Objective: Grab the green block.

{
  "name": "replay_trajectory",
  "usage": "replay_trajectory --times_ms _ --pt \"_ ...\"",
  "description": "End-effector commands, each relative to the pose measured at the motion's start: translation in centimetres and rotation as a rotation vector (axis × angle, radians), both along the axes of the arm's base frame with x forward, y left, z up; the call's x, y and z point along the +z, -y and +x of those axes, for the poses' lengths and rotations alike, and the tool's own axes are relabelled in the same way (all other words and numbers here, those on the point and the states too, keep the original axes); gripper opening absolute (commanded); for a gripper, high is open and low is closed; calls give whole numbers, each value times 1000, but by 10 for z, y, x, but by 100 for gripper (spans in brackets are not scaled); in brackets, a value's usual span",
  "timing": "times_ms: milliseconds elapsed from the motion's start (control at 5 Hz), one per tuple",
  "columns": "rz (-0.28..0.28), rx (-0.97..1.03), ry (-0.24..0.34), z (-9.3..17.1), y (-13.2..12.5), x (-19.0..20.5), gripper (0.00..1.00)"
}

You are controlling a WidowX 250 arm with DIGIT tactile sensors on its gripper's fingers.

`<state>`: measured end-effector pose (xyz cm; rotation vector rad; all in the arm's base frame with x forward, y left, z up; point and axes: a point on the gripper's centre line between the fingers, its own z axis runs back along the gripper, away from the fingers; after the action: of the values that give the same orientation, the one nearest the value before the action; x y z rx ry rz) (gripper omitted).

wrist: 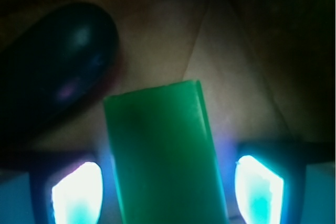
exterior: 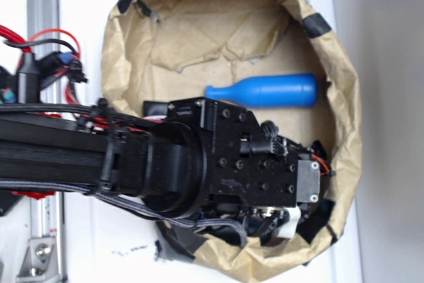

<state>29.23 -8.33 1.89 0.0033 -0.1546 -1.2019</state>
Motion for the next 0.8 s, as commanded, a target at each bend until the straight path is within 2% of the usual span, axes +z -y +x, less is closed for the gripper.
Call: replay_trajectory --times_ms 0,200,400,600 --pt "8 103 71 0 5 17 0" --pt "10 200 111 3 -4 41 0" --pt "13 252 124 5 -11 55 0" --pt "13 410 141 1 -26 79 0"
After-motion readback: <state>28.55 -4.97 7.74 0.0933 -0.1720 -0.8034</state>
